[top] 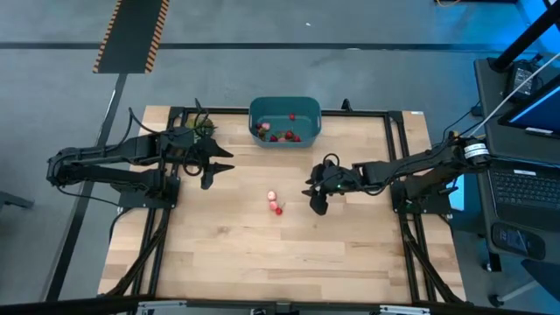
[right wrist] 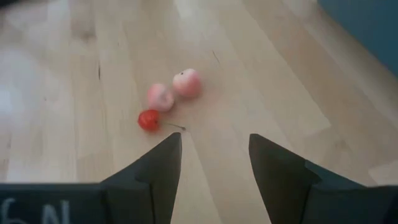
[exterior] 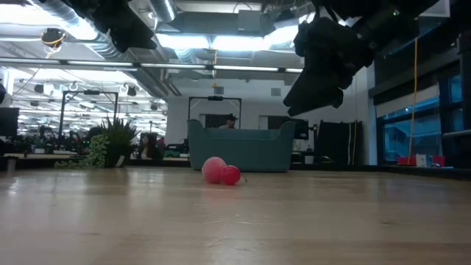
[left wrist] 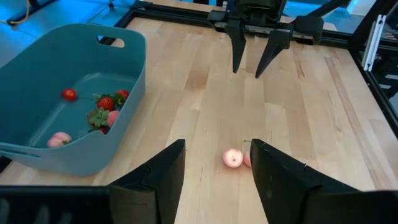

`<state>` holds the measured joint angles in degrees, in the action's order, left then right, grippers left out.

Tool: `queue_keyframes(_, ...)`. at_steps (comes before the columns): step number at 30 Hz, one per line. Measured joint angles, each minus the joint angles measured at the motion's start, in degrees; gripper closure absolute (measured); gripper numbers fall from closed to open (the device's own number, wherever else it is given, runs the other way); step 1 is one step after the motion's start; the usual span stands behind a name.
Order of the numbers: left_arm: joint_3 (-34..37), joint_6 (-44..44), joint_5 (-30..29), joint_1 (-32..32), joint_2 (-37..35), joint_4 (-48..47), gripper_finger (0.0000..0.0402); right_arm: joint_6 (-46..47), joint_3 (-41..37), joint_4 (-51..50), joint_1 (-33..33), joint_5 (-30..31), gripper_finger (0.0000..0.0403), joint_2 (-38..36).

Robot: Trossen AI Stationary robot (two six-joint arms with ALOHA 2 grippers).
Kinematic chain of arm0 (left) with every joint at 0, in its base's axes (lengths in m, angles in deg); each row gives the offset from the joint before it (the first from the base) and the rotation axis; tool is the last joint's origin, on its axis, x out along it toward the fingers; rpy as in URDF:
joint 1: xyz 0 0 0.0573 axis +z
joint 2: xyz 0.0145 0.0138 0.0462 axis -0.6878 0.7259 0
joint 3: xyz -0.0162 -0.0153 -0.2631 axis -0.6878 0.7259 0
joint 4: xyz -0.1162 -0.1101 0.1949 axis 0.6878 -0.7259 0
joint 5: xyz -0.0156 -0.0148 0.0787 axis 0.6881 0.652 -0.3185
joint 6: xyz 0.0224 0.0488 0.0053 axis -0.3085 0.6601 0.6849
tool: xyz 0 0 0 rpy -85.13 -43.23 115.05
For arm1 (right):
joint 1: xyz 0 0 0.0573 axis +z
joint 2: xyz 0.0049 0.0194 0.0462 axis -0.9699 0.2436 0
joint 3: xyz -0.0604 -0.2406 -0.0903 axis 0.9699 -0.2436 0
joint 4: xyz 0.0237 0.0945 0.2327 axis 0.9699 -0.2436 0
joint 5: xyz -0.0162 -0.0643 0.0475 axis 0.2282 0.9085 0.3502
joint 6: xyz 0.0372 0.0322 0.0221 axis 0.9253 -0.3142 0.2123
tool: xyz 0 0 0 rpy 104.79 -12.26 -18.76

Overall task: Pick and placing Produce into tupperware
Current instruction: Put the cherry into the blue bin

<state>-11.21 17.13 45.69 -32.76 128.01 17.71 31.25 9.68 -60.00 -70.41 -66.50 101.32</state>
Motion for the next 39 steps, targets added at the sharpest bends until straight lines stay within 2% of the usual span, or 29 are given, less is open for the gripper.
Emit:
queue_keyframes(5, 0.0, 0.0, 0.0, 0.0, 0.0, 0.0, 0.0227, 4.9, 0.0, 1.0, 0.0, 0.0, 0.0212, 0.0)
queue_keyframes(10, 0.0, 0.0, 0.0, 0.0, 0.0, 0.0, 0.0227, 6.1, 0.0, 1.1, 0.0, 0.3, 0.0212, 0.0)
queue_keyframes(21, 0.0, 0.0, 0.0, 0.0, 0.0, 0.0, 0.0227, 3.4, 0.0, 5.0, 0.0, 0.4, 0.0212, 0.5)
queue_keyframes(24, 0.0, 0.0, 0.0, 0.0, 0.0, 0.0, 0.0227, 4.6, 0.0, 8.4, 0.0, -2.9, 0.0212, 3.2)
queue_keyframes(30, 0.0, 0.0, 0.0, 0.0, 0.0, 0.1, 0.0227, 3.6, 0.1, 21.3, 0.0, -10.6, 0.0212, 13.2)
queue_keyframes(39, 0.0, 0.0, 0.0, 0.0, 0.0, 0.0, 0.0227, -5.0, 5.2, 22.9, 0.0, -11.2, 0.0212, 22.9)
